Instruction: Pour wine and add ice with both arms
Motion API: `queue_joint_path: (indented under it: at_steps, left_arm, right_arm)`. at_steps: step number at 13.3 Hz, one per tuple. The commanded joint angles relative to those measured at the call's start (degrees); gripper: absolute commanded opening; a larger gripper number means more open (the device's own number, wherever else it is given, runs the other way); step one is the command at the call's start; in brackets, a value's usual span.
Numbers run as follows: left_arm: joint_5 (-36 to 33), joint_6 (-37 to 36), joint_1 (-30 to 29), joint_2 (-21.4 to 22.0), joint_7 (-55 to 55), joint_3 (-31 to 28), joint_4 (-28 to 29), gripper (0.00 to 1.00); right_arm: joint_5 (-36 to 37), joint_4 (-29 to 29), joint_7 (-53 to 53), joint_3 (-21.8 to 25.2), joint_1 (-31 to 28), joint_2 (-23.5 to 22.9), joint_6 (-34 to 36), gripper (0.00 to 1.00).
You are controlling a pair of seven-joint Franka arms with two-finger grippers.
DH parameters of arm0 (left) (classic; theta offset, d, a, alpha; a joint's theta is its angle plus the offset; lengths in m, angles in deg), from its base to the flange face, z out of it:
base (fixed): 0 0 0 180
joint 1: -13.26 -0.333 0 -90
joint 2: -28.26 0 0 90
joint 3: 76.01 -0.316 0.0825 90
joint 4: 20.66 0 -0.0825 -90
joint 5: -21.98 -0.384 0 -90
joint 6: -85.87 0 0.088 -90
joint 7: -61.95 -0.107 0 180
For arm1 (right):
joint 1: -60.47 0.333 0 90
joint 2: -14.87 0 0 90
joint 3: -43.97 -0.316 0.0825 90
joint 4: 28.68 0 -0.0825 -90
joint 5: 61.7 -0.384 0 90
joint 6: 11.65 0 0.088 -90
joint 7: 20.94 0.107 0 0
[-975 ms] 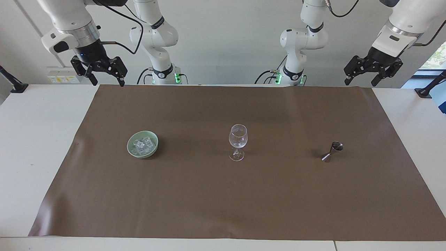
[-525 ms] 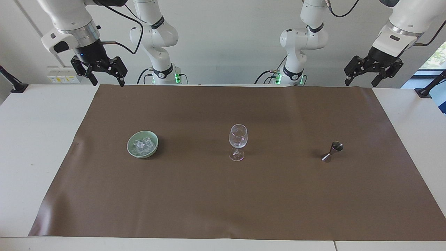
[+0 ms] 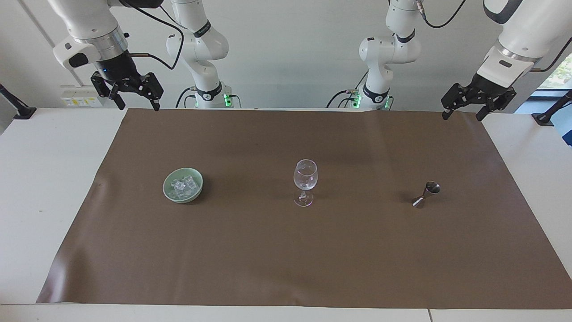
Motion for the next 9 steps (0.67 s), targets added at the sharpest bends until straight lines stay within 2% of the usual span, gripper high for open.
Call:
queue_joint_path:
  at_steps: [1,6,9]
  left_arm:
    - [1.92,1.41,-2.48,-3.59,-0.49,-0.11,-2.37,1.0]
    - [2.02,6.24,-4.67,-7.99,0.21,-0.2,-2.2,1.0]
    - [5.87,10.81,-7.65,-9.75,8.45,-0.46,-0.97,1.0]
  right_arm:
    - [-1.09,0.97,-1.05,-0.12,-0.55,0.93,0.05,1.0]
    - [-1.09,0.97,-1.05,-0.12,-0.55,0.93,0.05,1.0]
    - [-1.09,0.97,-1.05,-0.12,-0.55,0.93,0.05,1.0]
